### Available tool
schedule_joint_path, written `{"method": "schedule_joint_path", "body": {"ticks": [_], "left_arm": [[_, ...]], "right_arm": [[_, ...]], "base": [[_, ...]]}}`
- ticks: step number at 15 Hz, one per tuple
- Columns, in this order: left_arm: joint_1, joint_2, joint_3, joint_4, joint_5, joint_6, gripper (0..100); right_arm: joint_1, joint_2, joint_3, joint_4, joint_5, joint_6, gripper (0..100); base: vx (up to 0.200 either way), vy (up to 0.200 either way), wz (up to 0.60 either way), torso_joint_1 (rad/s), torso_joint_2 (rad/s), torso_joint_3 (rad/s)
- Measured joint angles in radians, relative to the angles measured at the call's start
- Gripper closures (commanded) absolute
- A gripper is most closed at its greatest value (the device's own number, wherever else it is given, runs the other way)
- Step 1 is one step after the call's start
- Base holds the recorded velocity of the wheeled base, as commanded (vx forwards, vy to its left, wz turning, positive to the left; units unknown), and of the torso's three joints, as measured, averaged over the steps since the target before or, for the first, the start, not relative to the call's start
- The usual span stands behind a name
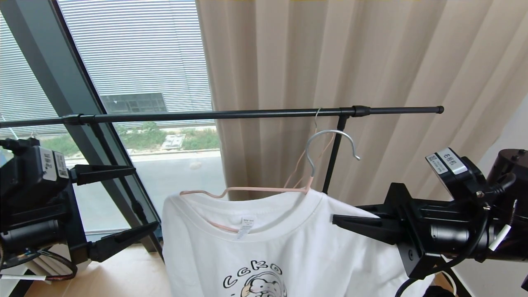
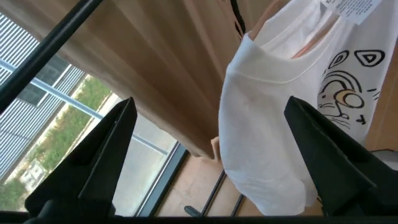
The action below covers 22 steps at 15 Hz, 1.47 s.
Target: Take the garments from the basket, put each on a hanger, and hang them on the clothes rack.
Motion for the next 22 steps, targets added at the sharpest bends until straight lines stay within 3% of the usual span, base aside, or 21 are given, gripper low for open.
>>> {"method": "schedule_joint_path", "body": {"ticks": [3, 6, 9, 11, 12, 14, 15, 18, 22], "left_arm": [[-0.021, 0.046, 0.0, 0.016, 0.061, 0.114, 0], [-0.095, 0.082, -0.006, 0.016, 0.191, 0.119, 0], [-0.131, 0.1, -0.014, 0.015, 0.199, 0.118, 0], [-0.136, 0.087, -0.014, 0.015, 0.194, 0.066, 0], [-0.137, 0.072, -0.011, 0.016, 0.195, -0.001, 0], [-0.15, 0.034, -0.01, 0.024, 0.216, -0.233, 0], [-0.169, 0.018, -0.014, 0.039, 0.264, -0.321, 0], [-0.324, -0.005, -0.055, 0.12, 0.516, -0.572, 0], [-0.572, 0.048, -0.237, 0.301, 0.739, -0.908, 0]], "right_arm": [[0.0, 0.0, 0.008, 0.0, 0.039, -0.004, 100], [0.0, -0.001, 0.013, 0.0, 0.043, -0.006, 100], [0.0, -0.002, 0.016, 0.0, 0.043, -0.008, 100], [0.0, 0.0, 0.001, 0.0, 0.021, -0.007, 100], [0.0, 0.001, -0.004, 0.0, -0.004, -0.004, 100], [0.003, 0.001, -0.018, 0.0, -0.09, 0.005, 100], [0.007, 0.001, -0.026, 0.001, -0.109, 0.007, 100], [0.029, 0.001, -0.048, -0.003, -0.185, 0.015, 100], [0.063, 0.029, -0.05, -0.12, -0.268, 0.014, 100]], "base": [[0.0, 0.0, 0.0, 0.0, 0.0, 0.0], [0.0, 0.0, 0.0, 0.0, 0.0, 0.0], [0.0, 0.0, 0.0, 0.0, 0.0, 0.0], [0.0, 0.0, 0.0, 0.0, 0.0, 0.0], [0.0, 0.0, 0.0, 0.0, 0.0, 0.0], [0.0, 0.0, 0.0, 0.0, 0.0, 0.0], [0.0, 0.0, 0.0, 0.0, 0.0, 0.0], [0.0, 0.0, 0.0, 0.0, 0.0, 0.0], [0.0, 0.0, 0.0, 0.0, 0.0, 0.0]]}}
